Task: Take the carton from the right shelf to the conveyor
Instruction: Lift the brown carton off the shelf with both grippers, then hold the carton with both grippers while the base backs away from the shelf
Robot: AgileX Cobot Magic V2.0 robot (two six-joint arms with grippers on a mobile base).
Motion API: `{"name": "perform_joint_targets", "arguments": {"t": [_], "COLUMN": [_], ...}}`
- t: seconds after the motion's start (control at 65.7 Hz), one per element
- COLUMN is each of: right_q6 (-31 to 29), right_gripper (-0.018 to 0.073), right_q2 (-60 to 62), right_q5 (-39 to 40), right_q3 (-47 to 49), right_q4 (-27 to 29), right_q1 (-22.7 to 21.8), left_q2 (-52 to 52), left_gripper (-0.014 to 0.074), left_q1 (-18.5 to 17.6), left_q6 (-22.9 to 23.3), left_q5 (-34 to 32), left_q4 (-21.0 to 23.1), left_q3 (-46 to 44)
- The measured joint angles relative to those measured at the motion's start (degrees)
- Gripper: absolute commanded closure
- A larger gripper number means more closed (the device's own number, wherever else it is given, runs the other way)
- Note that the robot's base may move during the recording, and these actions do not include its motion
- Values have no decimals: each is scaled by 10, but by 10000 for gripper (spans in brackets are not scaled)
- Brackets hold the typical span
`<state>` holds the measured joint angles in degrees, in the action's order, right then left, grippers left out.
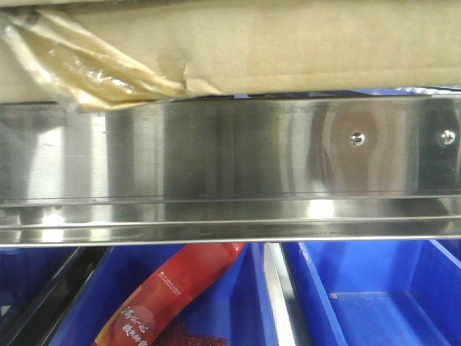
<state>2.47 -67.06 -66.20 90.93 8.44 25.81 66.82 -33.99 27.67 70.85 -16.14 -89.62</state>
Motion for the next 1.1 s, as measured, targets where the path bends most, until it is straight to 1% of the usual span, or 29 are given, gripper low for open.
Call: {"name": "perform_joint_targets", "arguments": {"t": [1.096], "right_q6": [0], "right_gripper": [627], "right_q2": [0], "right_q5": [9], "right_q3": [0], "right_q4": [0], "right_q1": [0], "left_q2": [0], "left_gripper": [612], "left_q1": [0], "left_q6": [0], "left_q5": [-2], "left_q4": [-4], "left_q3": [0]}}
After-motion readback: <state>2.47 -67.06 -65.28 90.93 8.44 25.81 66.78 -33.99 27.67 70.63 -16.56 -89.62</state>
